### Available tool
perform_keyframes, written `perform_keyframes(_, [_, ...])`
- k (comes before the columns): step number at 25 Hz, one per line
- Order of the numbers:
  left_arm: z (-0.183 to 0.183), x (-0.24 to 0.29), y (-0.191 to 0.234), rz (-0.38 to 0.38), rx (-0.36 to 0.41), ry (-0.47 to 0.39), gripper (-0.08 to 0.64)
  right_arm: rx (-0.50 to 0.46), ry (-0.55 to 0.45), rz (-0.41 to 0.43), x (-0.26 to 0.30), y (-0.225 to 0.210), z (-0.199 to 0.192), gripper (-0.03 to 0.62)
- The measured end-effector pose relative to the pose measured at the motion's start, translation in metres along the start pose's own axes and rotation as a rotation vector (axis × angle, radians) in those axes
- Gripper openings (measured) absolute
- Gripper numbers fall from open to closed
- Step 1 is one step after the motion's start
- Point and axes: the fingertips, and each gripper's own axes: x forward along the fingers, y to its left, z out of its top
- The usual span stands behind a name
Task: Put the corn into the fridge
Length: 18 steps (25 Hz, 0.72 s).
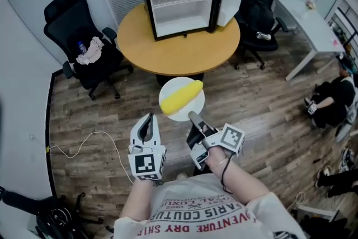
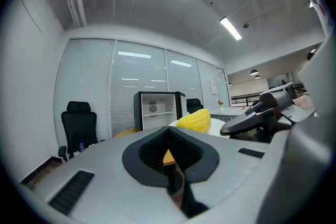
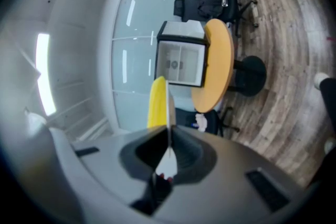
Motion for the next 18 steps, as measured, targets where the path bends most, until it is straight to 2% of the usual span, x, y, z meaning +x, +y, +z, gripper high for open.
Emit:
perform_keyframes(5, [0.001,0.056,-0.008,0.049,0.001,0.006,0.034,0.012,0.047,0.017,0.029,-0.005,0.054,0.041])
perform_keyframes(18, [0.024,0.231,-0.050,0.186,-0.036,-0.019,0.034,-0.012,0.181,0.053,0.104,-0.003,0.230,0.041])
